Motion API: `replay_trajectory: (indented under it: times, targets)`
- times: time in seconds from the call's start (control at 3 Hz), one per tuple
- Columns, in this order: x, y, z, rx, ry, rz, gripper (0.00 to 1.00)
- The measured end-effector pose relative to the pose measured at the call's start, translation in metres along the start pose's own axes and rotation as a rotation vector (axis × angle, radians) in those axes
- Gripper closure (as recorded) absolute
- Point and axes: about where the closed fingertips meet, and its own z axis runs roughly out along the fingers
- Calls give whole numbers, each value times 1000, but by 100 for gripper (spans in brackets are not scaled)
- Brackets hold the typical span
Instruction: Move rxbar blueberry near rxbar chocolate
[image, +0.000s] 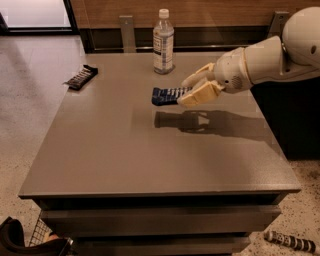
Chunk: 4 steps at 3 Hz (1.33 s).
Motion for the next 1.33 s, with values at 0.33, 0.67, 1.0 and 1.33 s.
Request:
replay_trajectory:
  times: [0.33,0.67,1.0,1.33]
  targets:
    - [-30,-17,16,54,37,8,100]
    - [-53,-56,47,88,4,29,100]
    - [-55,-76,78,57,-73,53,100]
    - [-60,-78,106,56,-102,41,100]
